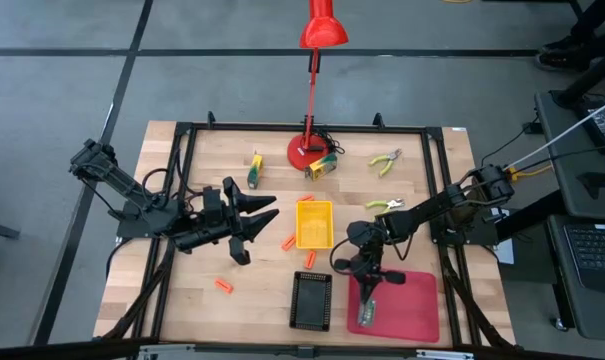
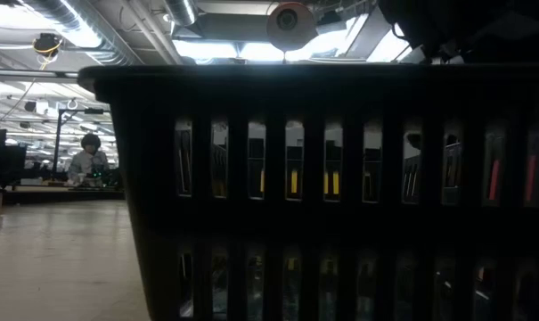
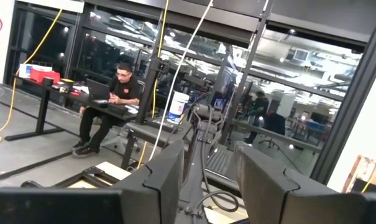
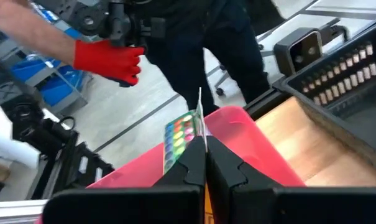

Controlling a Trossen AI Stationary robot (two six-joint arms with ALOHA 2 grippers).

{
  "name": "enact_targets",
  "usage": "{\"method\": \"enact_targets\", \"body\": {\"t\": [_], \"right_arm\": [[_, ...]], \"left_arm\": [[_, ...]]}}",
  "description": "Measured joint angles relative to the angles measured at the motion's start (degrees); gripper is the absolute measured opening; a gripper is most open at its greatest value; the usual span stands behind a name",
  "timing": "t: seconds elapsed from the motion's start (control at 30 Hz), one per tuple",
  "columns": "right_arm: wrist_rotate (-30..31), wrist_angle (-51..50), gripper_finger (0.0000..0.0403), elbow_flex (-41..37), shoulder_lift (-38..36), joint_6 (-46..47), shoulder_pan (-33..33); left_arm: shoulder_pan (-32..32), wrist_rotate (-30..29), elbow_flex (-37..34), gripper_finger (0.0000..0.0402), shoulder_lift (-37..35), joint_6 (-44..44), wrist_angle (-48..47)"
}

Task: Pick & Place School Supplies
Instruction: Put the yellow crayon box into the pink bin

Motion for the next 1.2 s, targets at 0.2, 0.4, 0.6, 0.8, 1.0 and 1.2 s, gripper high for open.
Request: {"method": "enact_targets", "body": {"t": [0.2, 0.4, 0.6, 0.8, 1.0, 1.2], "right_arm": [[2.3, -0.6, 0.0009, 0.0, 0.0, 2.8, -0.9], [3.6, -0.7, 0.0037, 0.0, 0.0, 6.8, -1.8], [3.8, -0.6, 0.0051, 0.0, 0.0, 10.7, -1.6], [4.0, -0.3, 0.0071, 0.0, 0.0, 13.3, -0.6], [4.0, -0.2, 0.0100, 0.0, -0.1, 16.1, 0.3], [4.0, 0.5, 0.0135, 0.0, -0.1, 19.1, 1.0]], "left_arm": [[0.0, 0.7, 0.0, 0.0138, 0.0, 0.0, 0.0], [-0.1, 1.1, 0.0, 0.0138, 0.0, 0.0, 0.0], [-0.5, 1.1, 0.0, 0.0138, 0.0, -0.4, 0.0], [-1.0, 0.2, 0.0, 0.0138, 0.0, -0.4, 0.0], [-1.0, 0.0, 0.0, 0.0138, 0.0, -0.5, 0.0], [-1.0, 0.0, 0.0, 0.0138, 0.0, -0.5, 0.0]]}}
